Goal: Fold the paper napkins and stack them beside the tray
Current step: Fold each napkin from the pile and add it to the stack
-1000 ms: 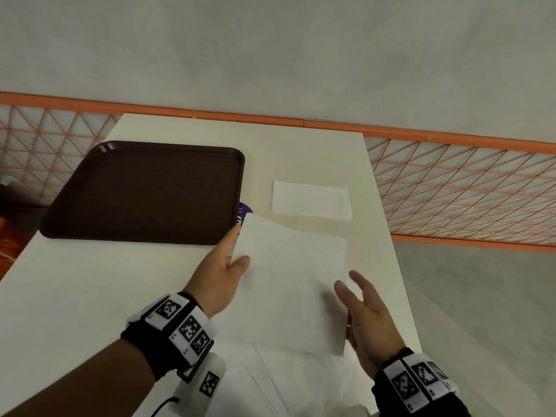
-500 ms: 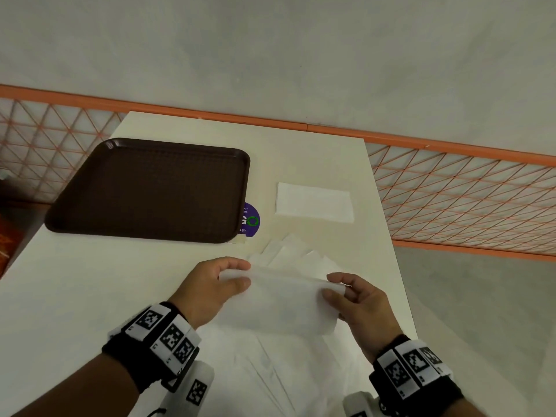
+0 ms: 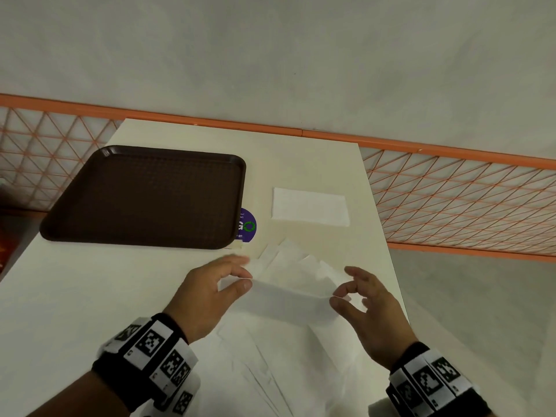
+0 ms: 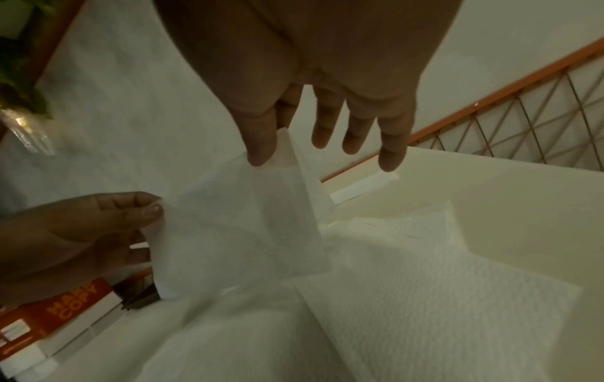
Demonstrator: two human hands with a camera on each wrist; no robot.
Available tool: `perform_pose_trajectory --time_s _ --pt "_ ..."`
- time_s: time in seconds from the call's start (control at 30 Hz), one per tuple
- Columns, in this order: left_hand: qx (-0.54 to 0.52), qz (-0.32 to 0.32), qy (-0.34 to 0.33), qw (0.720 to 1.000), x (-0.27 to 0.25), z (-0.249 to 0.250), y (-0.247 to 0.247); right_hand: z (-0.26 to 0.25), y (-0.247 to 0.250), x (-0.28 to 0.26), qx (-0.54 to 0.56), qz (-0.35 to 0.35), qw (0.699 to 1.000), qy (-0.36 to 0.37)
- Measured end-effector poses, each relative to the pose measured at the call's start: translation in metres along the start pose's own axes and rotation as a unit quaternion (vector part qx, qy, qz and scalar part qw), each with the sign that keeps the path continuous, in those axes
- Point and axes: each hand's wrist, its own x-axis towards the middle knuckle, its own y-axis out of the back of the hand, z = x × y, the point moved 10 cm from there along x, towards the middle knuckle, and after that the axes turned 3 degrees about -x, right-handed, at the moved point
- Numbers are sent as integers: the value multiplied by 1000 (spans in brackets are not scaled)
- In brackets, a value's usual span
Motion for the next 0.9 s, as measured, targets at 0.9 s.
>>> perform_pose_trajectory --time_s 0.9 --pt "66 -15 154 986 24 -86 -69 7 -156 -2 -417 -268 854 159"
